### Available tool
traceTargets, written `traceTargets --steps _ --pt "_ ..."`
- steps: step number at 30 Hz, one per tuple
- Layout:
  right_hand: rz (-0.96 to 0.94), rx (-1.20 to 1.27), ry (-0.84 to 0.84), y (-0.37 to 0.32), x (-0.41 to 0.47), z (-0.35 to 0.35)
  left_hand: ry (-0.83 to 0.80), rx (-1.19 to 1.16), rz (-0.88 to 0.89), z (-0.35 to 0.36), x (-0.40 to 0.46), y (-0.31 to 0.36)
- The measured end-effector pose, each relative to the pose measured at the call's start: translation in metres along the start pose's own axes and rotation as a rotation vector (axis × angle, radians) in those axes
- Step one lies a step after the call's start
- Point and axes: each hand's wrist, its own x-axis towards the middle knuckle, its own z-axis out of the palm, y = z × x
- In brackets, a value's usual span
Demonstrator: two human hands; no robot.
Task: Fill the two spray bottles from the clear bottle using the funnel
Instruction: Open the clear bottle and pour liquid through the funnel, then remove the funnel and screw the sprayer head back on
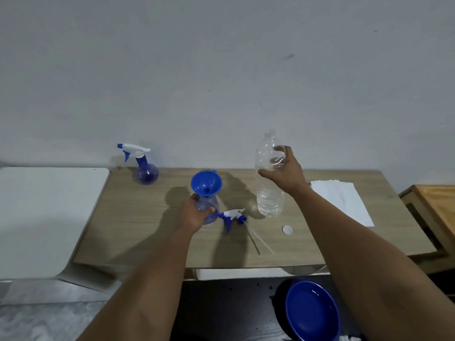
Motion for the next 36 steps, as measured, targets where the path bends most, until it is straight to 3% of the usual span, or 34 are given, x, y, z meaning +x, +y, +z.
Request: traceTargets --steps 5,15,22,26,29,36 --pt "0.043 0.165 0.144 0.014 0.004 0.009 -0.031 -0.015 0.032 -0.001 0.001 -0.006" --pt "0.108 0.206 0.101 0.035 -0.013 0.038 -0.028 0.07 -0.054 -0.001 -0.001 -0.006" --pt "0.3 0.045 0.012 0.036 -0.027 0.04 -0.059 0.056 -0.057 -0.004 -0.007 0.0" --pt "0.531 -0.29 -0.224 0.04 -0.04 0.043 -0.078 0.01 -0.071 -0.005 -0.01 0.004" --pt "0.431 -0.498 -0.301 0.026 -0.047 0.049 -0.05 0.034 -0.052 -0.005 -0.014 0.006" --pt "0.047 -0.456 -0.232 -0.079 -0.036 0.076 -0.045 0.099 -0.082 -0.006 -0.01 0.002"
